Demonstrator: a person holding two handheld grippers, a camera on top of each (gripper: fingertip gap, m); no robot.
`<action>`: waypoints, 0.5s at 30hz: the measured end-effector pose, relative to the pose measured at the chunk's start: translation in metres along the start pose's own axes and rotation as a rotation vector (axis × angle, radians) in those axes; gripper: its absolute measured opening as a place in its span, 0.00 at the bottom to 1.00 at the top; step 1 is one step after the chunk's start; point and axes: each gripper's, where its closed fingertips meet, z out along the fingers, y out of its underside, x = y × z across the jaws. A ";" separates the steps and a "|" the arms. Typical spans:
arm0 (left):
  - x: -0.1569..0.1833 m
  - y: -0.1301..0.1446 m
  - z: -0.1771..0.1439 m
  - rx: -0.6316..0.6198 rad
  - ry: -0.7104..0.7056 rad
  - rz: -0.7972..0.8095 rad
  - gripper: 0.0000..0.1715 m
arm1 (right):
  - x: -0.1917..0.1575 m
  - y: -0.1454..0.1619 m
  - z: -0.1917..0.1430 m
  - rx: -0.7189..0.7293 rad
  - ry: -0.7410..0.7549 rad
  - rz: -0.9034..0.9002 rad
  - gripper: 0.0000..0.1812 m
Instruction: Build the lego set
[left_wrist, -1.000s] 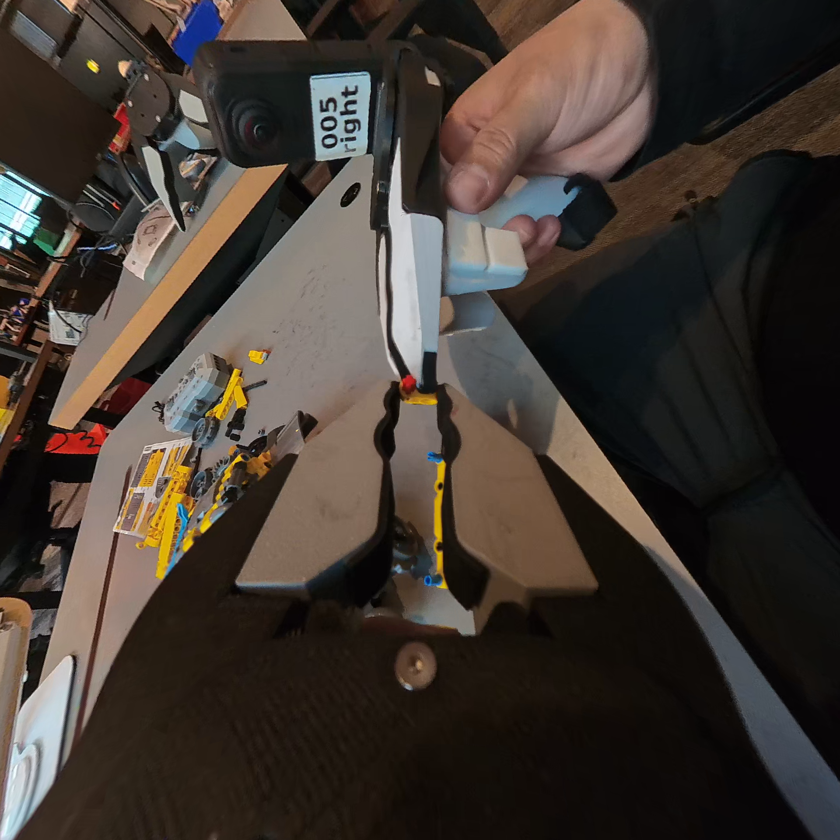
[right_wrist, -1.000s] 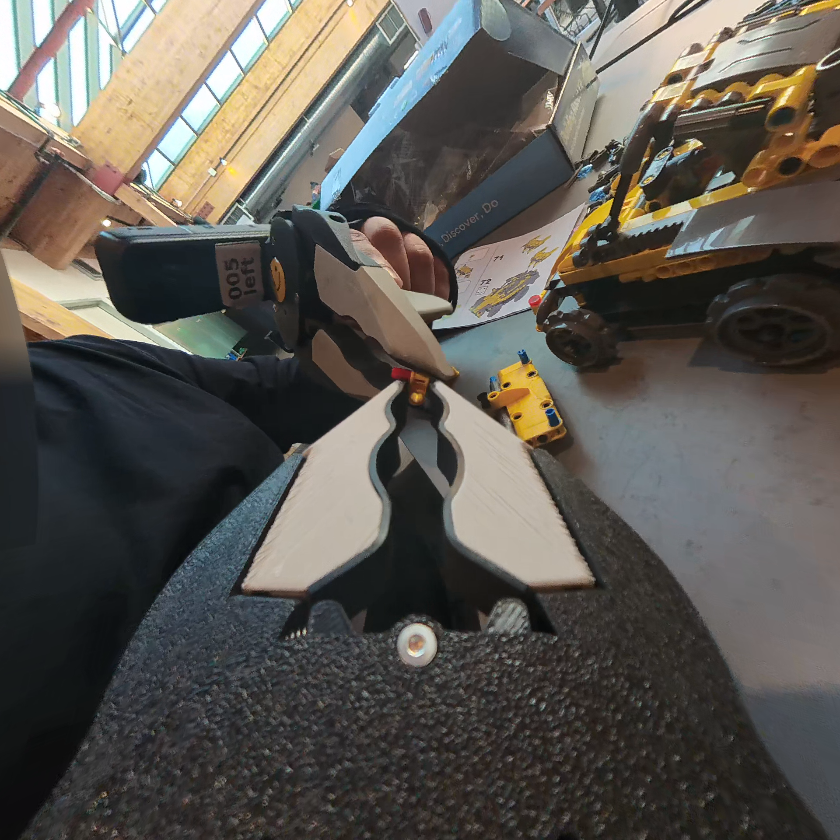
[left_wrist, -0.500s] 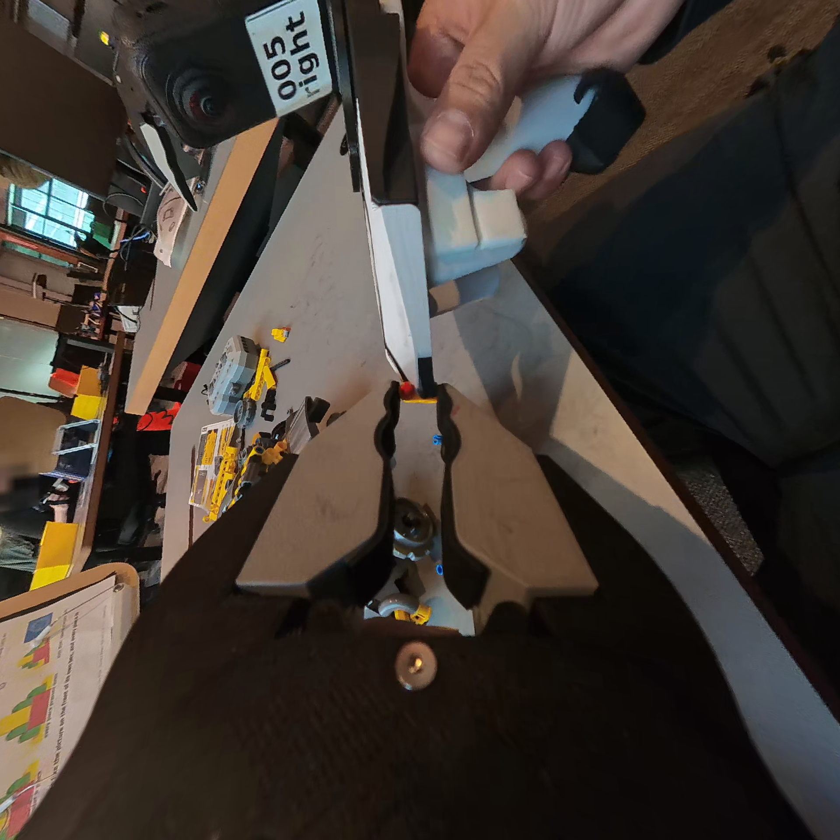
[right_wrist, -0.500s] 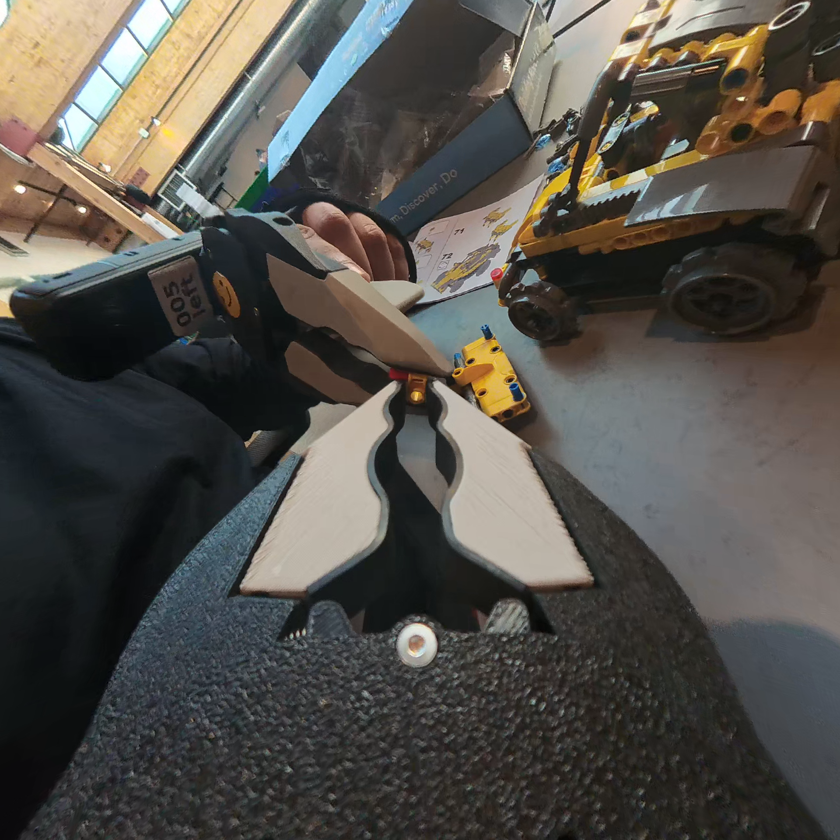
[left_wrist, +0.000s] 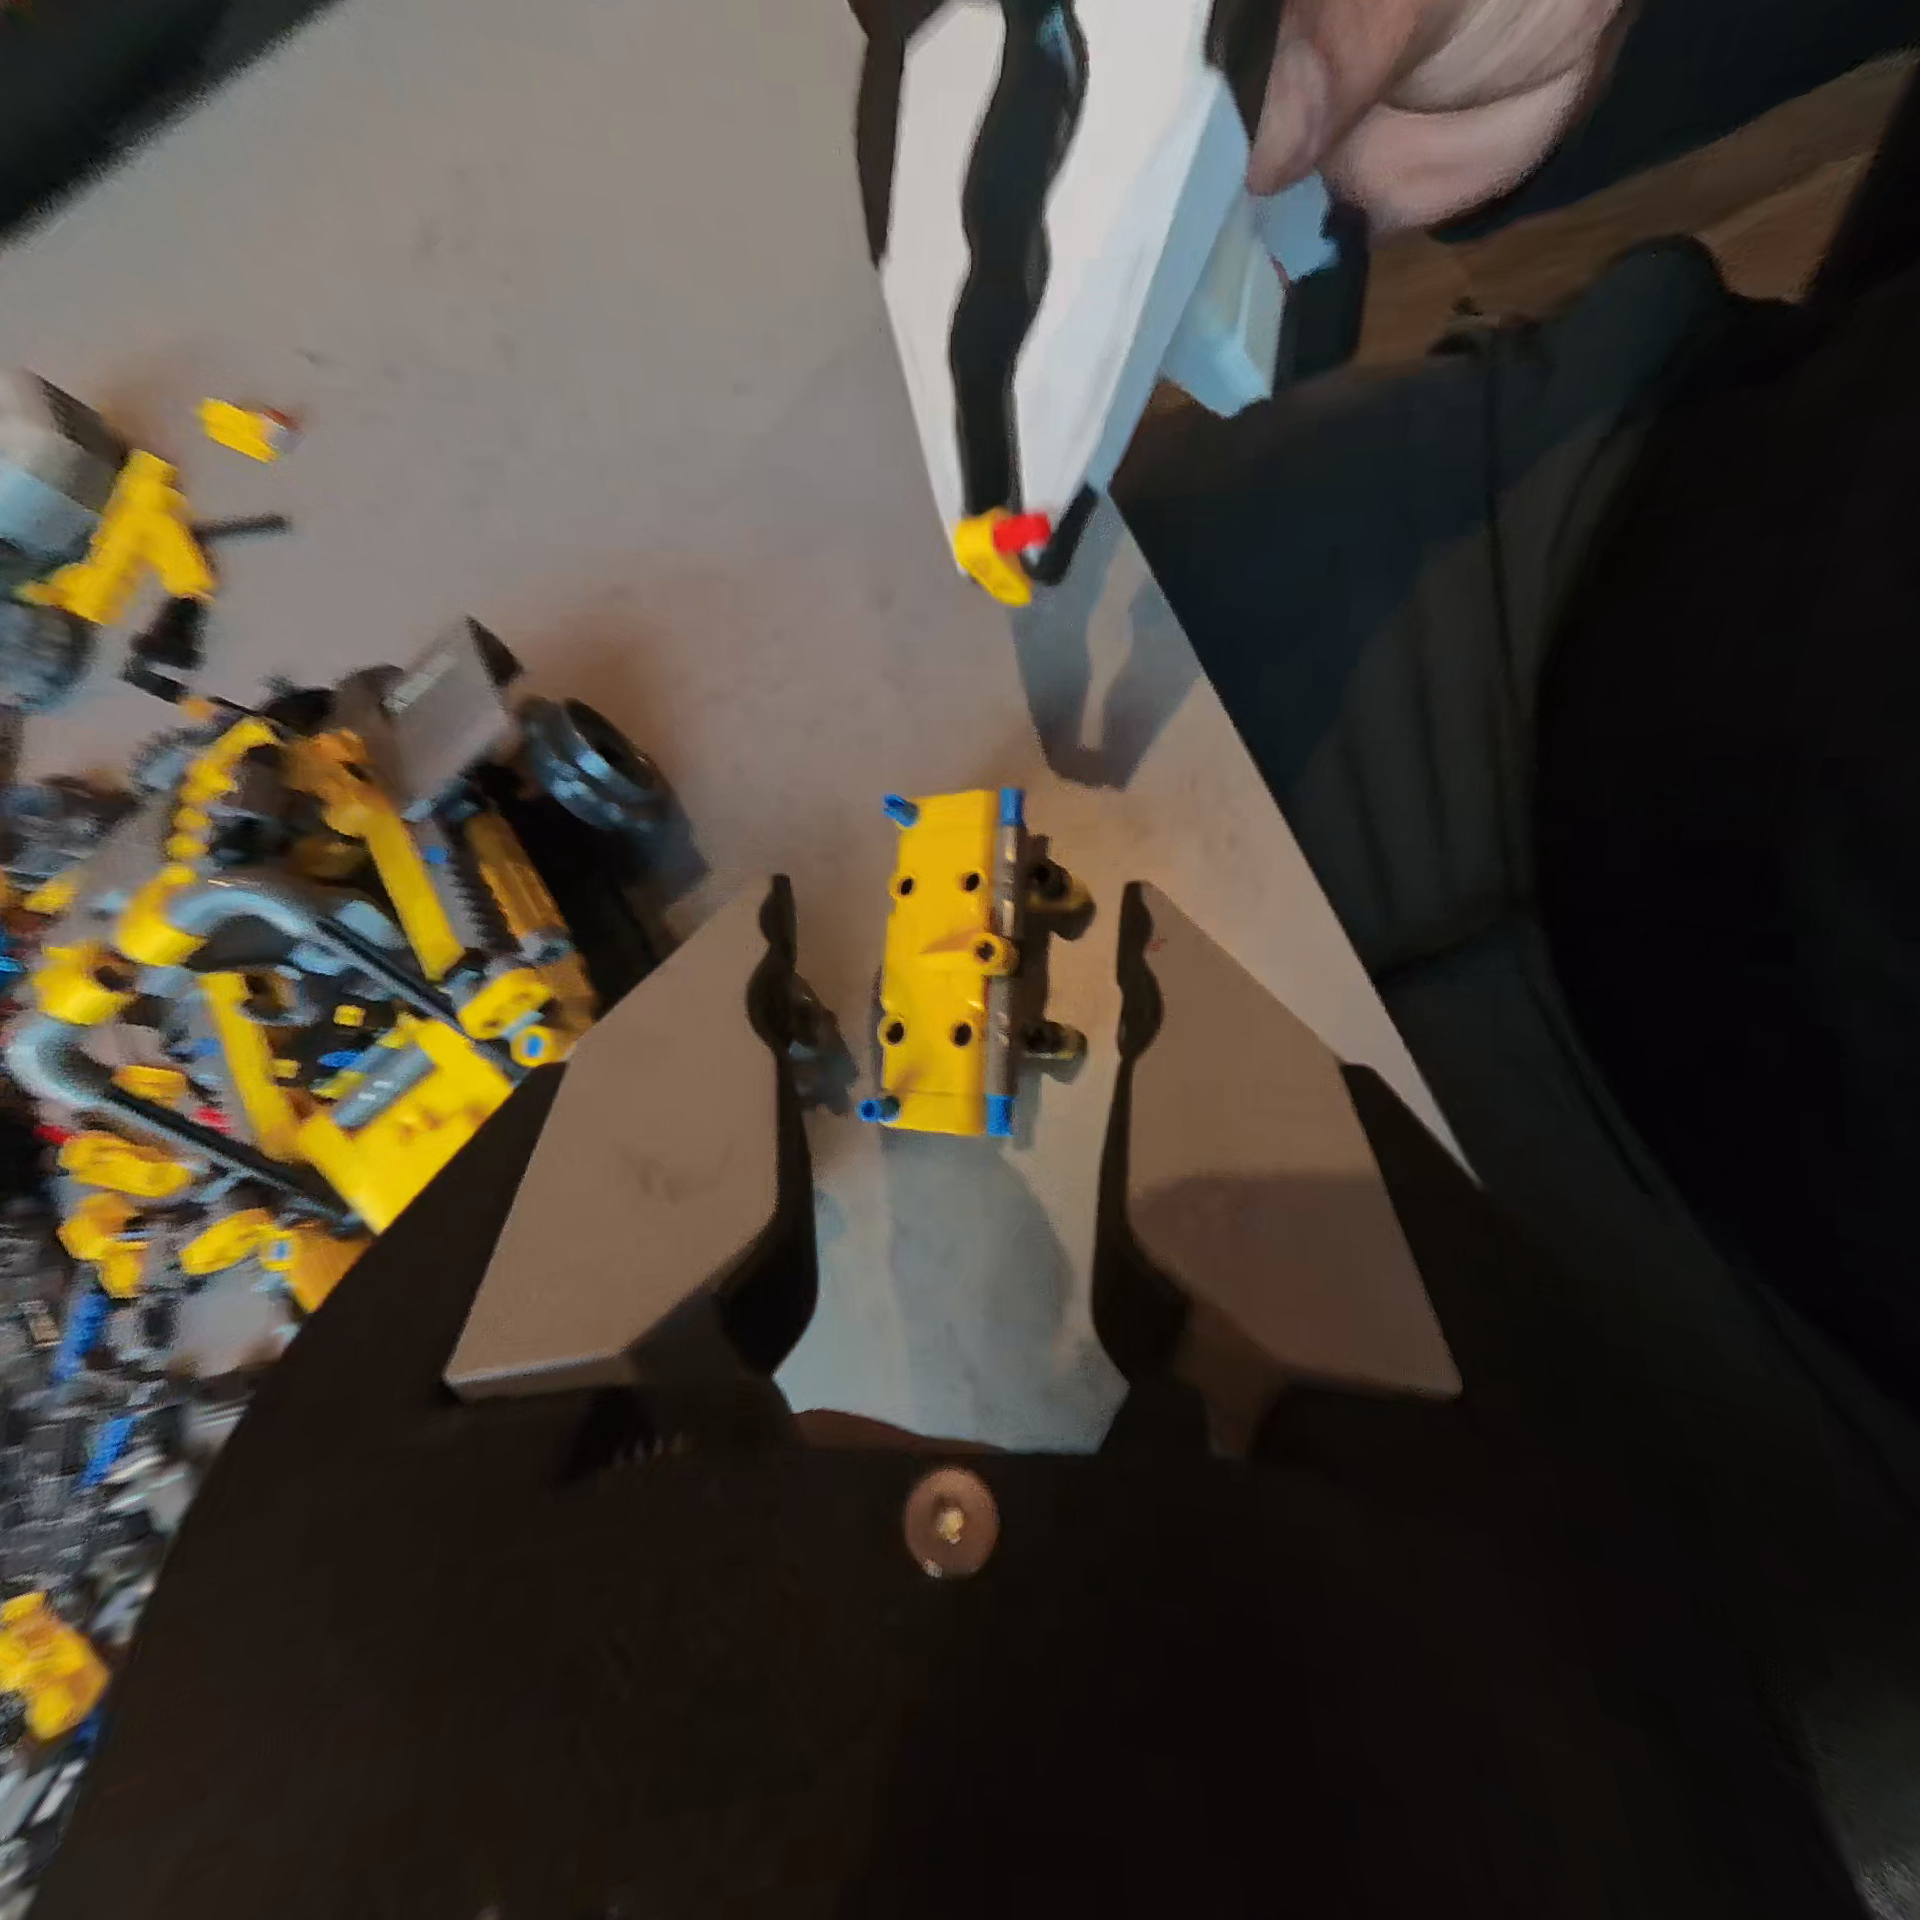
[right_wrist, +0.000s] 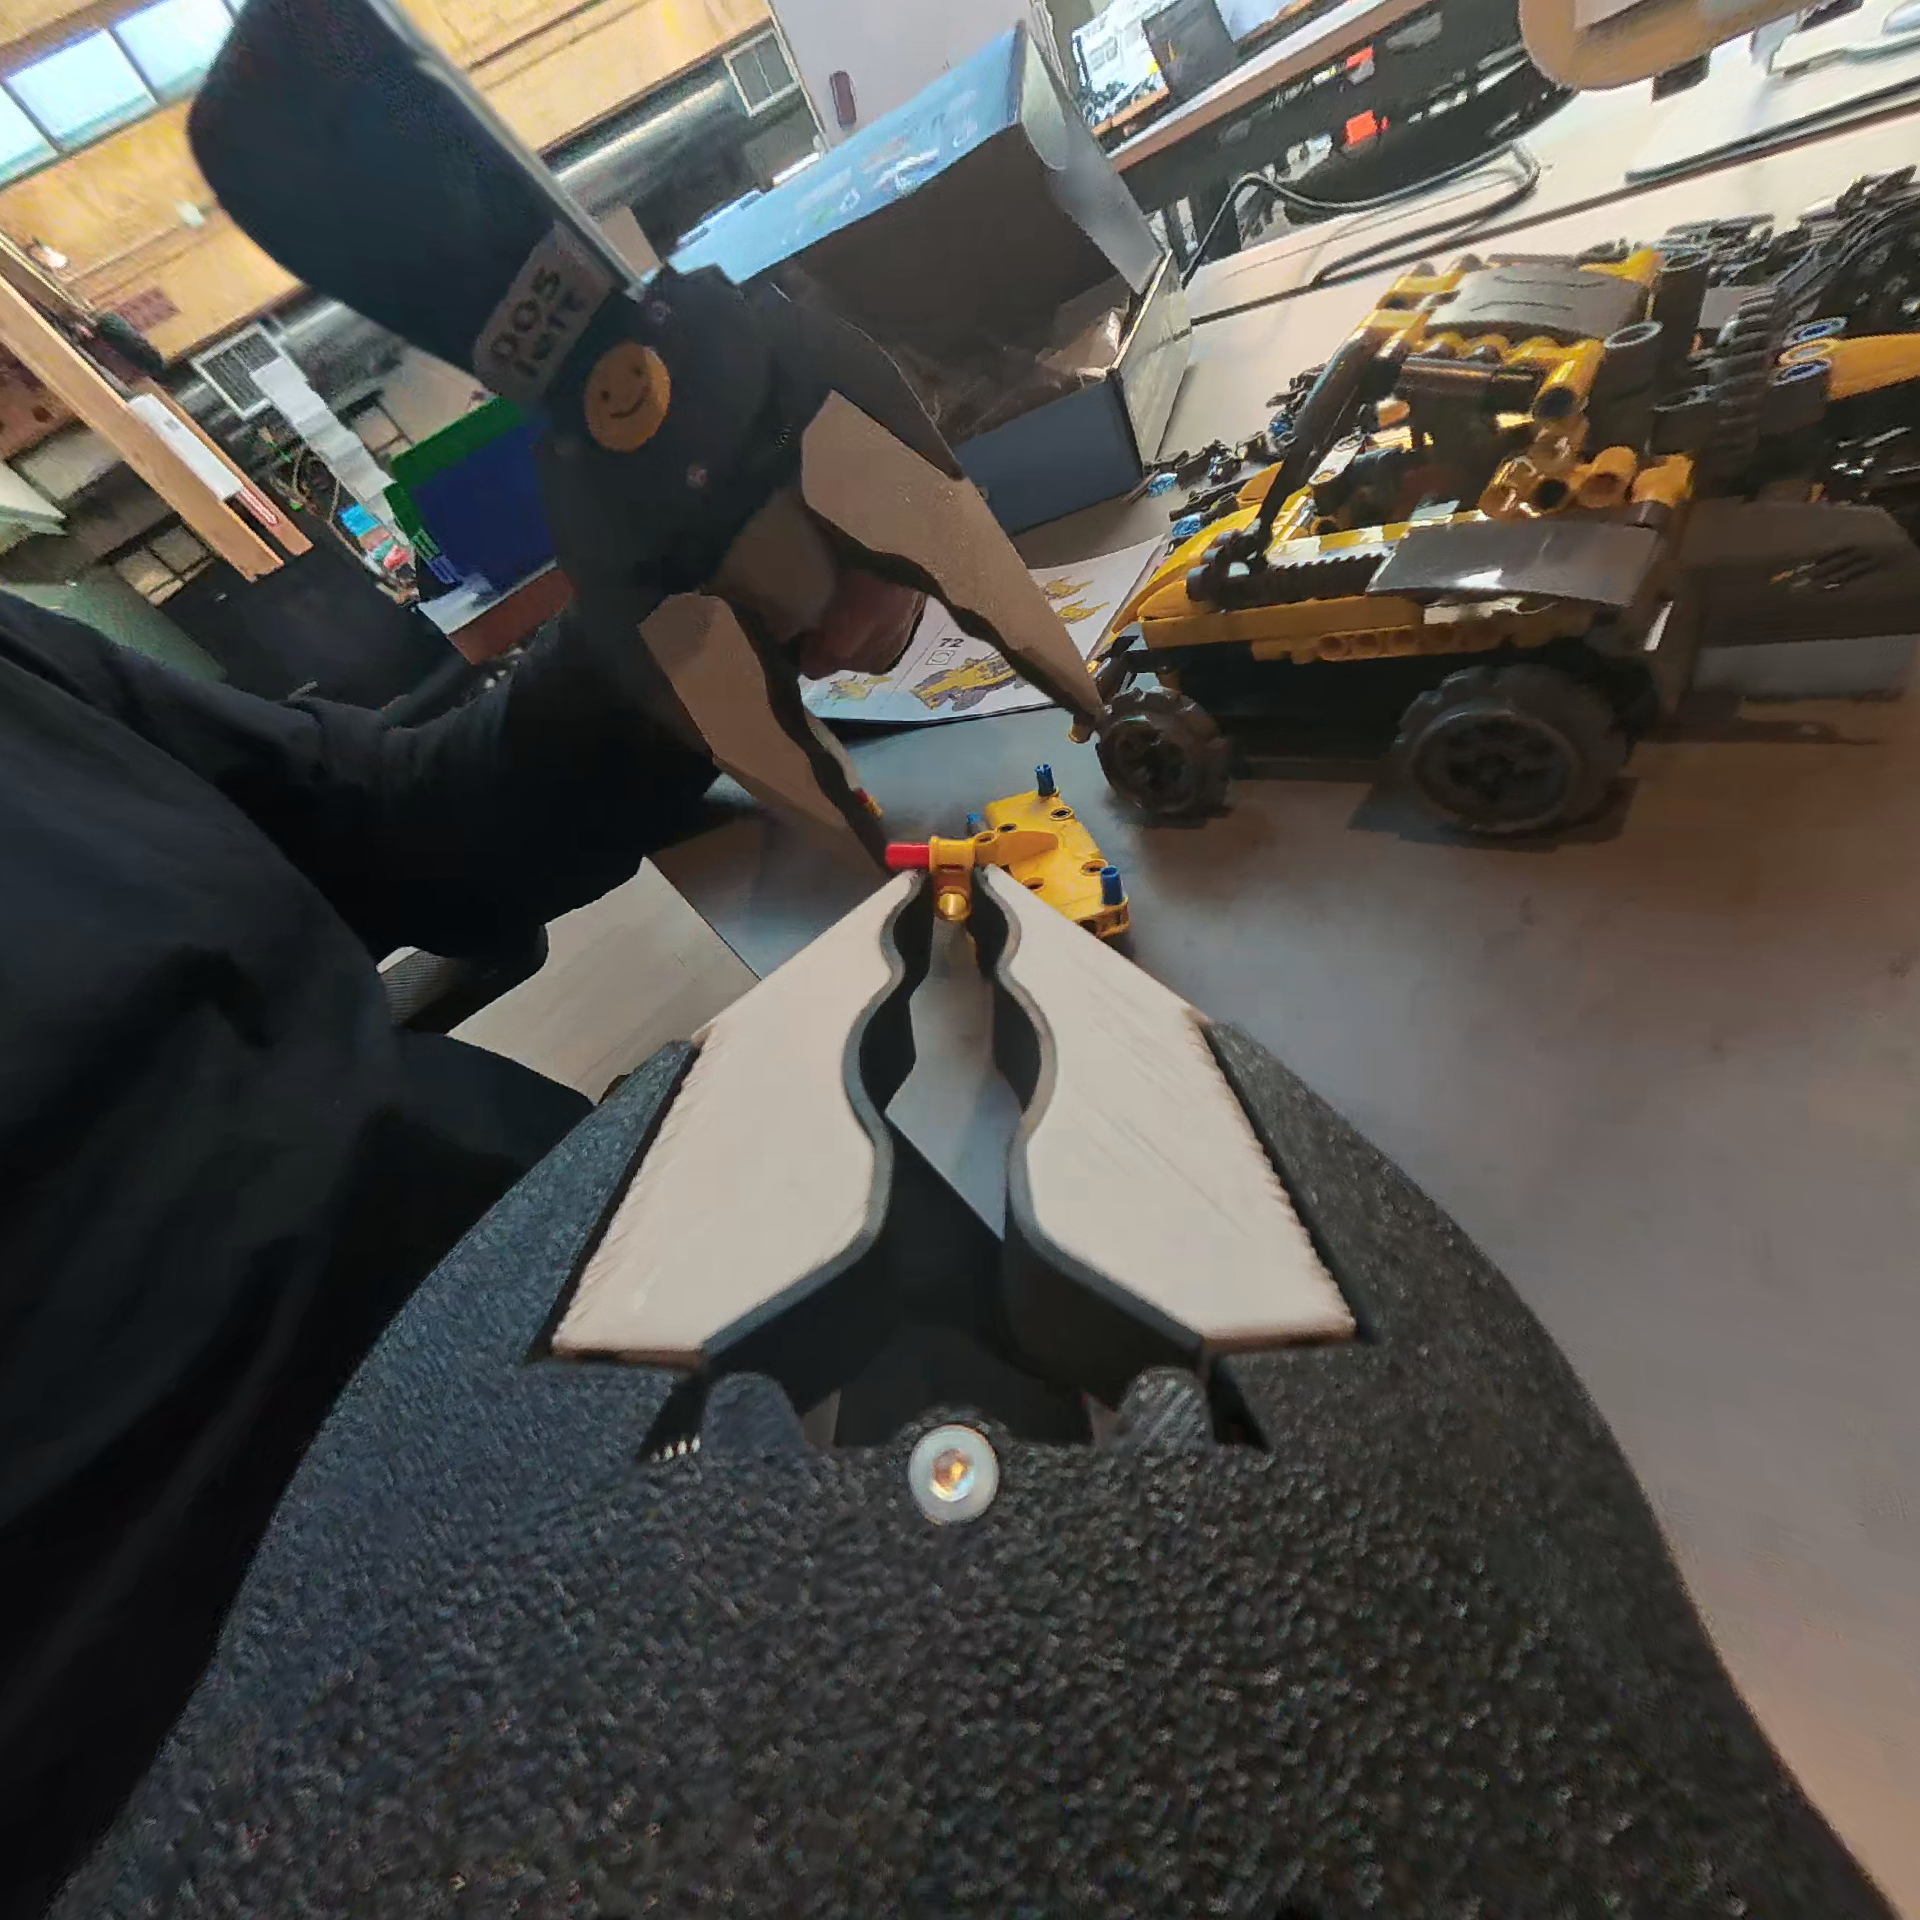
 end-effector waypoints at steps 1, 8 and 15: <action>0.004 0.005 0.001 -0.024 0.034 -0.022 0.35 | -0.001 0.001 -0.002 0.007 0.002 -0.008 0.04; 0.001 0.014 0.011 -0.063 0.019 -0.031 0.31 | -0.005 -0.004 -0.008 0.025 -0.010 -0.050 0.04; -0.002 0.024 0.017 -0.112 0.011 -0.043 0.30 | -0.012 -0.015 -0.006 0.042 0.027 -0.162 0.04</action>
